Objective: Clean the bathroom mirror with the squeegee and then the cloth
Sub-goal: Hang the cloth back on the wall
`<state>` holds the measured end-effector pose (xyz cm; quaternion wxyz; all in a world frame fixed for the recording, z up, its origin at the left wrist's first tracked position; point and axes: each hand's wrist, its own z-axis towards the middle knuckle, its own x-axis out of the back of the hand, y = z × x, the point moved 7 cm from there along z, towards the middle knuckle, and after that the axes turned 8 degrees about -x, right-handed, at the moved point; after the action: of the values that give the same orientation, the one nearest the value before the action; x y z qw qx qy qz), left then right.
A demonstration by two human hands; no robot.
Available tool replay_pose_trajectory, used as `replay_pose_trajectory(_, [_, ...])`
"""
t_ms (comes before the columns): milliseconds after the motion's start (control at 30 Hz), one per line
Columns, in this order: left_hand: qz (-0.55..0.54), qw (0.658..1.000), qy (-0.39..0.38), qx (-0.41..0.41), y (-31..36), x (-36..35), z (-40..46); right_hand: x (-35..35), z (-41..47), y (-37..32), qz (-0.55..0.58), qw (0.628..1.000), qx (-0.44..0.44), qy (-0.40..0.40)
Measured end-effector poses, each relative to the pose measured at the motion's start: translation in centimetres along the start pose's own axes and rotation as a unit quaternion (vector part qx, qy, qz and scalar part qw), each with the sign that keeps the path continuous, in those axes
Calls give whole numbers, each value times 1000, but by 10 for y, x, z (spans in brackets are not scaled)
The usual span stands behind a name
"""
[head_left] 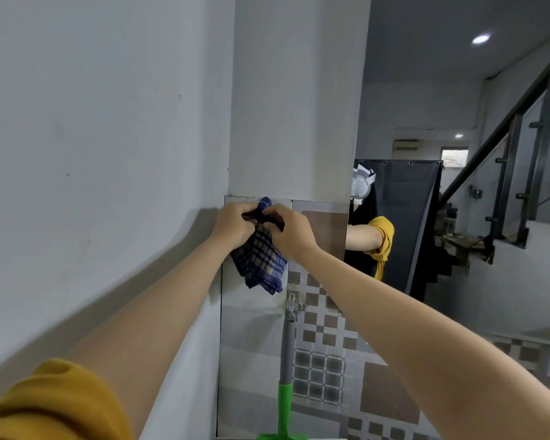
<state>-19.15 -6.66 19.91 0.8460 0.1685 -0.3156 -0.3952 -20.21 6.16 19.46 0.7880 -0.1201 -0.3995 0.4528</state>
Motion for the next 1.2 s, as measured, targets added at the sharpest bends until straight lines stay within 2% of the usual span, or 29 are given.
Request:
replay_pose_trajectory(133, [-37,998,39,-16,-4,5,7,2,6,8,104,993,-34,32])
replay_pose_trajectory(200, [-39,997,58,-22,-5,8,9,3,11,11,113,992,-45,43])
replay_pose_trajectory(333, [-36,997,57,-34,-7,10,15,7,16,5,96,994,-22,38])
replay_pose_trajectory(467, [-7,994,94,-55,4,23,26,12,21,-14,51,998,23,15])
replay_pose_trajectory(567, [18,995,84,-60,12,22,29,10,27,-16,21,999,28,3])
replay_pose_trajectory(867, [-59,998,1,3,-19,0,5,-4,34,-5,-33,994,-8,-106])
replay_pose_trajectory(1000, [-43,999,20,14,-20,-1,3,-10,34,-7,-60,986,-49,-148])
replay_pose_trajectory(1200, [-44,998,-1,42,-15,2,-3,-9,15,10,118,983,-106,-88])
